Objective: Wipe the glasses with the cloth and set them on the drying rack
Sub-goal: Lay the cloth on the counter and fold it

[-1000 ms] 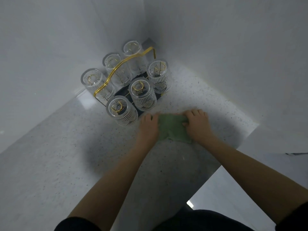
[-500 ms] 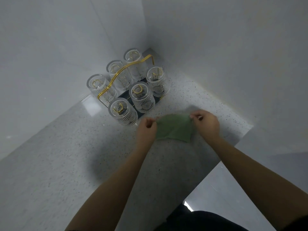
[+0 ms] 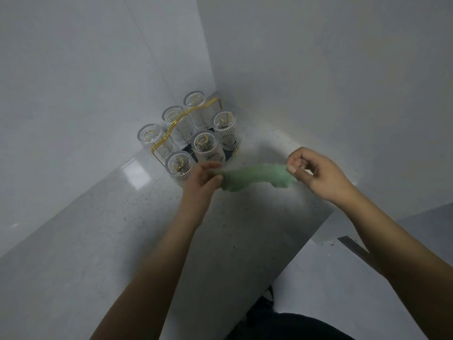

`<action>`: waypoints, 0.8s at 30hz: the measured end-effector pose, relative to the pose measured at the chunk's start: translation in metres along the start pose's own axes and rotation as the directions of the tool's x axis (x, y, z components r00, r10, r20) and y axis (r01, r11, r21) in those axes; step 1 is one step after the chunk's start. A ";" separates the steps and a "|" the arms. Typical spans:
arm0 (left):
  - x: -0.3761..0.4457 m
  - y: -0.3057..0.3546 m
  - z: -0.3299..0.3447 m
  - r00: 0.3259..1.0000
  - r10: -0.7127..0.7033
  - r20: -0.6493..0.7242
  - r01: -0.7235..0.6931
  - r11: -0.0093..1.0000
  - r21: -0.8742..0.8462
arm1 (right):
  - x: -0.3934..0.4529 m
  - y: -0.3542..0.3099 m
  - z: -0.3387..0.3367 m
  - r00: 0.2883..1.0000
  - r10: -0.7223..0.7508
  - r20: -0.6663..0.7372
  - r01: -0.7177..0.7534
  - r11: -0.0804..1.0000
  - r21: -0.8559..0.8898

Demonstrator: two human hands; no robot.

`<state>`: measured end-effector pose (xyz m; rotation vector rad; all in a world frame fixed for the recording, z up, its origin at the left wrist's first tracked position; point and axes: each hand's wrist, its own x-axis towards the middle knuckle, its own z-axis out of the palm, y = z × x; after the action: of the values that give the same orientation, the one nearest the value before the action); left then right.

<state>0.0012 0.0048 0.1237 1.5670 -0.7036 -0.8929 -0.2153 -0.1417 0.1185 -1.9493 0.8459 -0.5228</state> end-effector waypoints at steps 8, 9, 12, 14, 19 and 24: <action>-0.063 -0.090 0.002 0.948 -0.312 0.054 0.286 0.916 0.280 | -0.054 0.047 0.045 0.870 0.268 0.414 -0.214 0.961 -0.172; -0.065 -0.097 0.003 0.945 -0.327 0.029 0.305 0.906 0.294 | -0.054 0.053 0.051 0.864 0.294 0.408 -0.234 0.953 -0.191; -0.060 -0.114 0.008 0.938 -0.345 -0.032 0.339 0.893 0.295 | -0.048 0.069 0.068 0.865 0.367 0.342 -0.287 0.921 -0.263; -0.054 -0.120 0.012 0.937 -0.341 -0.071 0.345 0.882 0.322 | -0.041 0.076 0.077 0.872 0.386 0.302 -0.301 0.908 -0.293; -0.043 -0.124 0.019 0.938 -0.314 -0.145 0.344 0.808 0.478 | -0.029 0.084 0.086 0.898 0.374 0.230 -0.286 0.895 -0.342; -0.037 -0.125 0.021 0.958 -0.284 -0.036 0.185 0.521 0.833 | -0.033 0.093 0.096 0.926 0.327 0.190 -0.174 0.814 -0.554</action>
<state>-0.0400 0.0468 0.0052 2.5450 -1.1122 -0.8836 -0.2075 -0.0932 -0.0106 -2.2806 1.1282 0.1746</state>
